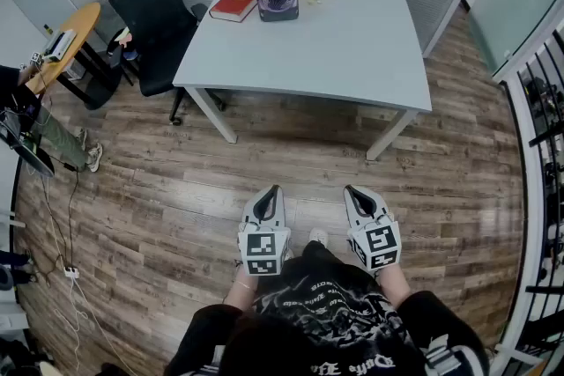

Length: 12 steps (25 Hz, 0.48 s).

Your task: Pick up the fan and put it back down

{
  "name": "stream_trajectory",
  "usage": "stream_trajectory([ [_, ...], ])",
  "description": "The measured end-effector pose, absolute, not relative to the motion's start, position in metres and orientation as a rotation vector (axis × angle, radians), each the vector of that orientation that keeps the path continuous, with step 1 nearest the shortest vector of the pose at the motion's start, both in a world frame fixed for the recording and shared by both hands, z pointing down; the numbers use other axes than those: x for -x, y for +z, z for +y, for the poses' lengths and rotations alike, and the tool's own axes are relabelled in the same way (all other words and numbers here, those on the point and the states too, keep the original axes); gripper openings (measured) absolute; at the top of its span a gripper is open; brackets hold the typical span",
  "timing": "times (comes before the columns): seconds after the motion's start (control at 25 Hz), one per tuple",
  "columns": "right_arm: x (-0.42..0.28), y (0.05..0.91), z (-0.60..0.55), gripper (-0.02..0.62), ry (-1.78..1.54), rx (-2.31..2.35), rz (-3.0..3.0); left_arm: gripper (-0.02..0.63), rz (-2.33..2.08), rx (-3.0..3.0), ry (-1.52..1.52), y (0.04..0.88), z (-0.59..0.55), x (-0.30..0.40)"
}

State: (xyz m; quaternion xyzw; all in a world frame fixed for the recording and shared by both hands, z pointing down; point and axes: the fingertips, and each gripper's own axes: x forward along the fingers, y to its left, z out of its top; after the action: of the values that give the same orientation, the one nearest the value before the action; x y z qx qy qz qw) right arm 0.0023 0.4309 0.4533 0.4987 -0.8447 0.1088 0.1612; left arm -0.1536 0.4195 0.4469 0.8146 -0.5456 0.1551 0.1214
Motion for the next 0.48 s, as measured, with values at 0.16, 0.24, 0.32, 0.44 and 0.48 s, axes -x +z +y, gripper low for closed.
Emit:
stream_trajectory([
  [0.16, 0.025, 0.449, 0.457, 0.006, 0.286, -1.389, -2.397, 0.021, -1.556, -2.355, 0.435, 0.441, 0.449, 0.17],
  [0.24, 0.037, 0.448, 0.466, 0.006, 0.28, -1.375, -2.393, 0.021, -1.552, -2.383, 0.435, 0.439, 0.458, 0.175],
  [0.32, 0.046, 0.447, 0.473, 0.006, 0.278, -1.369, -2.394, 0.021, -1.547, -2.4, 0.439, 0.44, 0.466, 0.18],
  [0.44, 0.049, 0.449, 0.479, 0.006, 0.275, -1.388, -2.385, 0.021, -1.548, -2.406, 0.414, 0.438, 0.47, 0.185],
  [0.48, 0.047, 0.448, 0.479, 0.006, 0.276, -1.41, -2.383, 0.021, -1.545, -2.411, 0.404, 0.439, 0.471, 0.186],
])
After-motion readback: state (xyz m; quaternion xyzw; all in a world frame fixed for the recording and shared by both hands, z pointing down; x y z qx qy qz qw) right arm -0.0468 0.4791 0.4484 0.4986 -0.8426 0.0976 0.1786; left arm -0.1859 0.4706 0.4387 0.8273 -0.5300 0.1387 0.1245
